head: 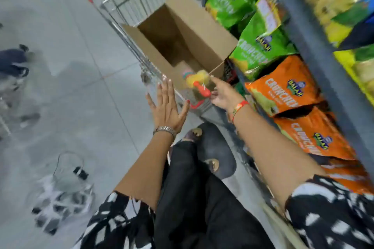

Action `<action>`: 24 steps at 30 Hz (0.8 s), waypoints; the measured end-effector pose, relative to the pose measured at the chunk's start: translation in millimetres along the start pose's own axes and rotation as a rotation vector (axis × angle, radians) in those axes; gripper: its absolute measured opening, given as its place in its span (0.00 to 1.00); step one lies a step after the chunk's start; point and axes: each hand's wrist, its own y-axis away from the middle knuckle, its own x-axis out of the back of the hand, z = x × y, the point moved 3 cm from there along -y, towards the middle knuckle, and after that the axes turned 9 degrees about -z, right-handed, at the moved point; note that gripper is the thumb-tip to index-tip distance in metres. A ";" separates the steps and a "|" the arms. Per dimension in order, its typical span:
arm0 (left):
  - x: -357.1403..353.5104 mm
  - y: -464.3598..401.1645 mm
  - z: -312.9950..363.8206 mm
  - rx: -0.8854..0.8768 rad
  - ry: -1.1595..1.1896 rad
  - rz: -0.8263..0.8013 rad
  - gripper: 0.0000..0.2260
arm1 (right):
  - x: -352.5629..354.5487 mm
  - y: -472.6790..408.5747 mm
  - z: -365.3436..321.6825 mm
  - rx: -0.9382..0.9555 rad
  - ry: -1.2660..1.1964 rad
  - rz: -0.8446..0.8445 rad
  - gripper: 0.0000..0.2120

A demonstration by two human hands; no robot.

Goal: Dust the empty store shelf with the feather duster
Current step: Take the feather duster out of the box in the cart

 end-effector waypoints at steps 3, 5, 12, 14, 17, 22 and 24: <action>-13.9 3.2 -4.3 0.046 -0.007 -0.010 0.36 | -5.9 -9.7 1.5 -0.116 -0.105 -0.043 0.16; -26.5 3.2 -9.7 0.042 -0.015 0.006 0.35 | -9.6 -18.5 5.2 -0.158 -0.166 -0.062 0.12; -50.9 -3.0 -15.9 0.043 -0.009 0.011 0.35 | -13.0 -48.7 16.1 -0.222 -0.177 0.015 0.12; -51.4 -3.6 -15.8 0.041 -0.015 0.007 0.35 | -12.2 -48.1 13.1 -0.226 -0.045 0.017 0.12; -46.4 -1.5 -11.0 0.024 -0.029 0.017 0.35 | -16.8 -38.2 9.2 -0.192 0.095 -0.012 0.13; -16.1 -0.1 5.1 0.007 0.007 0.093 0.34 | -37.9 12.6 -11.1 -0.138 0.326 -0.108 0.12; 1.0 -3.0 13.5 -0.004 0.016 0.132 0.33 | -46.9 39.6 -28.6 -0.024 0.325 -0.124 0.10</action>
